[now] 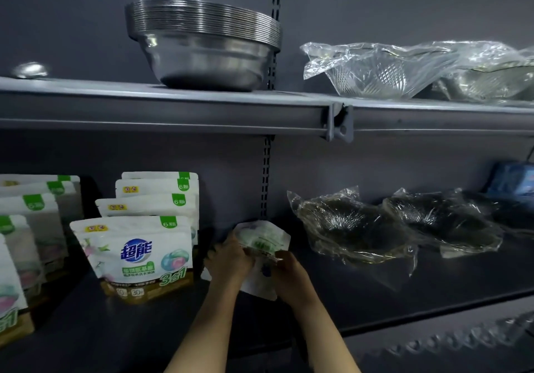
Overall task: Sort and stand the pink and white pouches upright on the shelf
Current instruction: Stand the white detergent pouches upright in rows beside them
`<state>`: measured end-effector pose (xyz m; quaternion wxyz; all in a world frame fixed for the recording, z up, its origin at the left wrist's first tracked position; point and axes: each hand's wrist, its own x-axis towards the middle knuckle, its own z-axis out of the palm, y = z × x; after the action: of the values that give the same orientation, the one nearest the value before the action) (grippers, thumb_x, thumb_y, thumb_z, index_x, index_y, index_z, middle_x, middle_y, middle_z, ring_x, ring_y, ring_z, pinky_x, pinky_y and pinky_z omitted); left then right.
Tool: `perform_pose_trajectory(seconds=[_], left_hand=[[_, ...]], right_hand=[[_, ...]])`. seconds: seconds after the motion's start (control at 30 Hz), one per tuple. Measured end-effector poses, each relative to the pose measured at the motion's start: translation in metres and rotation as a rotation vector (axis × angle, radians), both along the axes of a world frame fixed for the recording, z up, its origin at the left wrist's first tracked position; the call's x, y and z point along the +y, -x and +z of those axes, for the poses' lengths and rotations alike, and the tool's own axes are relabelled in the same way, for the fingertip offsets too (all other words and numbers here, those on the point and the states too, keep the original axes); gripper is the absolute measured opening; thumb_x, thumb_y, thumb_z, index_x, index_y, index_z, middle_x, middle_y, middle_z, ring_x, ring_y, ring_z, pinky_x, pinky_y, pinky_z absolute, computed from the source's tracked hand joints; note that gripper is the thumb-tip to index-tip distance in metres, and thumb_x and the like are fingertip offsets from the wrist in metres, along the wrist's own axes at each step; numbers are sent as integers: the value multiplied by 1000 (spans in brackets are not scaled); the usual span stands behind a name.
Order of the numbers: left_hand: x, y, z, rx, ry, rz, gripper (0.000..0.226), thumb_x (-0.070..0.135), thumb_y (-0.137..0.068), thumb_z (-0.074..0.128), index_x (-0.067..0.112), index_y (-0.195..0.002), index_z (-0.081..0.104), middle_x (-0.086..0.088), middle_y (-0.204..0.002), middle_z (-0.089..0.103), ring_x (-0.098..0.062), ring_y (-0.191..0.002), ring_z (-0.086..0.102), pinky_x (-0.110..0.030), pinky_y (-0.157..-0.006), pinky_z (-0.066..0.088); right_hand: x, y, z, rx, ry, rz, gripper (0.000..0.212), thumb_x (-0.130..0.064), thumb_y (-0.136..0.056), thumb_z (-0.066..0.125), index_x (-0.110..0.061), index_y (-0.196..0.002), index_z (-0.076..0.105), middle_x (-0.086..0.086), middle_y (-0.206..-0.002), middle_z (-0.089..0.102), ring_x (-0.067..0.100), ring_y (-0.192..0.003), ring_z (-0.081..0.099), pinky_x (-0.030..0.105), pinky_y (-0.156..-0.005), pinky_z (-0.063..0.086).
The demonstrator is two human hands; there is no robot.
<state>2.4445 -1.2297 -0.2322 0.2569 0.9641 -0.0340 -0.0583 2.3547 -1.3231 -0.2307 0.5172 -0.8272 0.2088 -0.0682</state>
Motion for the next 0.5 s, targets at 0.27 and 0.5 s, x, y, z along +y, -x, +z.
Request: perform_pose_trajectory(seconds=[0.27,0.5], left_hand=[[9,14,38,12,472,-69,42,13,-87,58,11,-130,54,-9,-127,59,-23,-112,57,-22,-82,42],[14,37,57,106,994,48,16,1,-86,55,5,-92,70,0,-71,60,-14,-70,54,-22,-60,42]], right_hand=[[-17,7,-6,-83,28,-54,32,-23,-91,53,-17,-122,56,6,-122,63,23,-111,60,31,-88,49],[-12,28,11,-479,360,-208,42,-42,-91,46,-5,-88,65,13,-86,68,34,-90,62,32,-73,42]])
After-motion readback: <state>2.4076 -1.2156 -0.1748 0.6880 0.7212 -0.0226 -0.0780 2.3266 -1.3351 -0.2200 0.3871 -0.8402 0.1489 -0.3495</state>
